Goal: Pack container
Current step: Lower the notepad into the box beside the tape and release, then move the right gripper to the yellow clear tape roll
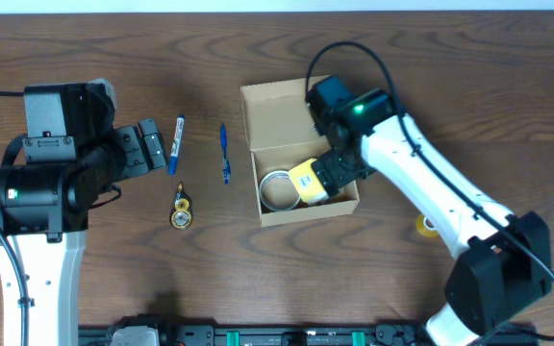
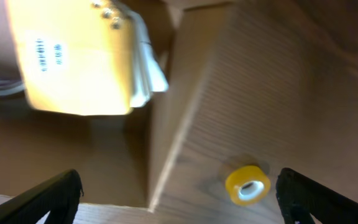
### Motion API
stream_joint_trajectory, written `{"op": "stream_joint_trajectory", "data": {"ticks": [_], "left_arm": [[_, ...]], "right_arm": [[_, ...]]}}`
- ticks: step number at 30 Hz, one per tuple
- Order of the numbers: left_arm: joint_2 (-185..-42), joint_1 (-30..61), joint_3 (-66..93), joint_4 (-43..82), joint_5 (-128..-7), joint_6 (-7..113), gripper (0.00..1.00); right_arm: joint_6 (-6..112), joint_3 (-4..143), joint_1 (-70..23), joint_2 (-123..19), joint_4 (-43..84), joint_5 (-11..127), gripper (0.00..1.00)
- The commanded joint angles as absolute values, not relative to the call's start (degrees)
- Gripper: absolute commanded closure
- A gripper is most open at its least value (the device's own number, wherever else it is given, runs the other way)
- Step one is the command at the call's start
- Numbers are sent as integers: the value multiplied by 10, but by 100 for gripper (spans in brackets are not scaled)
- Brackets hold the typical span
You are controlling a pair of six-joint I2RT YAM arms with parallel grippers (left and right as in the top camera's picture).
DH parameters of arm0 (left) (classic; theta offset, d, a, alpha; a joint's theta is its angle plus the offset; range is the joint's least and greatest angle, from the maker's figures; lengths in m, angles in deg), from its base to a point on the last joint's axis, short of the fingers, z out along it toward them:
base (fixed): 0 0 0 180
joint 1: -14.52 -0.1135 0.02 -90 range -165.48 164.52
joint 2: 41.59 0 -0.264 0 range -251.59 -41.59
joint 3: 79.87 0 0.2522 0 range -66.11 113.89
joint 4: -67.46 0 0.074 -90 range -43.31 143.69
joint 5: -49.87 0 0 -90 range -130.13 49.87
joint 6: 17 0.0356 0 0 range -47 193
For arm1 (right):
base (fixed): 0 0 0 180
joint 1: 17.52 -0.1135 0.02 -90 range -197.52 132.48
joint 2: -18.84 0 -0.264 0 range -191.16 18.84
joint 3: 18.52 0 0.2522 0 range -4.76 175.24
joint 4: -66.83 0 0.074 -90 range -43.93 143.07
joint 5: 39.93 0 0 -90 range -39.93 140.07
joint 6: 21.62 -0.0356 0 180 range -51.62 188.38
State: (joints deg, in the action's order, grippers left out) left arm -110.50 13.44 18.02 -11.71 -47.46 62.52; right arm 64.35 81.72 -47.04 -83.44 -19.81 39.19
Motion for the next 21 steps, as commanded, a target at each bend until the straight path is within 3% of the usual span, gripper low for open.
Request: {"op": "stream_joint_trajectory", "data": {"ticks": [1, 15, 21], "left_arm": [[-1107, 132, 188, -116, -477, 632, 5], [-1107, 132, 188, -116, -476, 638, 5], [-1107, 132, 188, -109, -472, 640, 4]], "right_arm": [[599, 843, -439, -838, -205, 383, 1], [531, 812, -357, -826, -246, 392, 1], [503, 704, -332, -766, -214, 384, 1]]}}
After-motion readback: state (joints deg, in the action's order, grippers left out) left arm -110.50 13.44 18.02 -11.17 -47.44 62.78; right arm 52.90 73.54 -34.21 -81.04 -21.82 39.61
